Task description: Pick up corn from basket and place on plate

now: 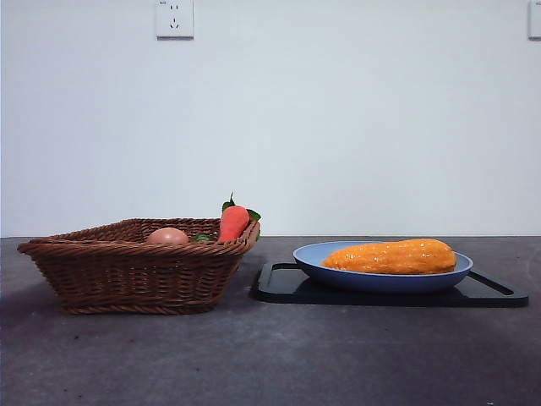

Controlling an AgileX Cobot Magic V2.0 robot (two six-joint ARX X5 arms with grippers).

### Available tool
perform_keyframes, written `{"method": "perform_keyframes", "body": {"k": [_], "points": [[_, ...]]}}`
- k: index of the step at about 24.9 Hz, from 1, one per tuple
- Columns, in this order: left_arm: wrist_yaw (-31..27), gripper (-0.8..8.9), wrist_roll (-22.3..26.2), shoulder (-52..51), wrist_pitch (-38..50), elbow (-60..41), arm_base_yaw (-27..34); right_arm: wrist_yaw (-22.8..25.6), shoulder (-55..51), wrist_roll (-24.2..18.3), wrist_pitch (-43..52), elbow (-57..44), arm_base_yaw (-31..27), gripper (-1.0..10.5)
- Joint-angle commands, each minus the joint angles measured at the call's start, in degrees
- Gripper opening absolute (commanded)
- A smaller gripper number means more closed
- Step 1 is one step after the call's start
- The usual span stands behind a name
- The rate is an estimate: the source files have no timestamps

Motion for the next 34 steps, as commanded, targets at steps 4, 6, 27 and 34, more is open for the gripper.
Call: {"method": "perform_keyframes", "body": {"k": [4,6,27,34], "points": [[-0.33,0.04,-1.01,-0.20,0.70,0.81,-0.15,0.04,0.02,0.87,2.99,0.44,-0.04,0.0],[-0.31,0.04,-1.01,-0.20,0.74,0.81,-0.15,0.04,0.02,0.87,3.54,0.46,-0.04,0.0],[-6.27,0.04,12.13,-5.11,1.11,-2.34,8.13,0.04,0.02,0.87,5.92,0.48,-0.04,0.0],[-6.27,0.04,12.09,-15.65,5.44,-13.88,20.20,0.04,0.02,0.87,5.92,0.48,-0.04,0.0]]}}
